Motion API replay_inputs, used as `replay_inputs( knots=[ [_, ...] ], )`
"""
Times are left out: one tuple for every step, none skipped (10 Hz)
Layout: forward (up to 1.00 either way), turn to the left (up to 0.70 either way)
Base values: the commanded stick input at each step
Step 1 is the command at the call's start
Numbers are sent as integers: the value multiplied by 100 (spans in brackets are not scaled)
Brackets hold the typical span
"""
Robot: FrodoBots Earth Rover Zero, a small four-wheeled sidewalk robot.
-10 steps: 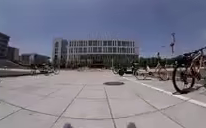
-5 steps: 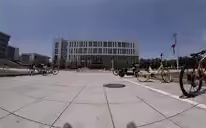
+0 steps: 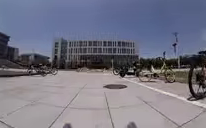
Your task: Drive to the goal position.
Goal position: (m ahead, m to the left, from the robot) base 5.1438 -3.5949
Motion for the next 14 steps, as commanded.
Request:
replay_inputs(
  knots=[
    [45, 5],
    [45, 4],
    [45, 3],
    [45, 3],
    [45, 3],
    [45, 3],
    [45, 3],
    [45, 3],
    [45, 3],
    [45, 3],
    [45, 3],
    [45, 3],
    [45, 3],
    [45, 3]
  ],
)
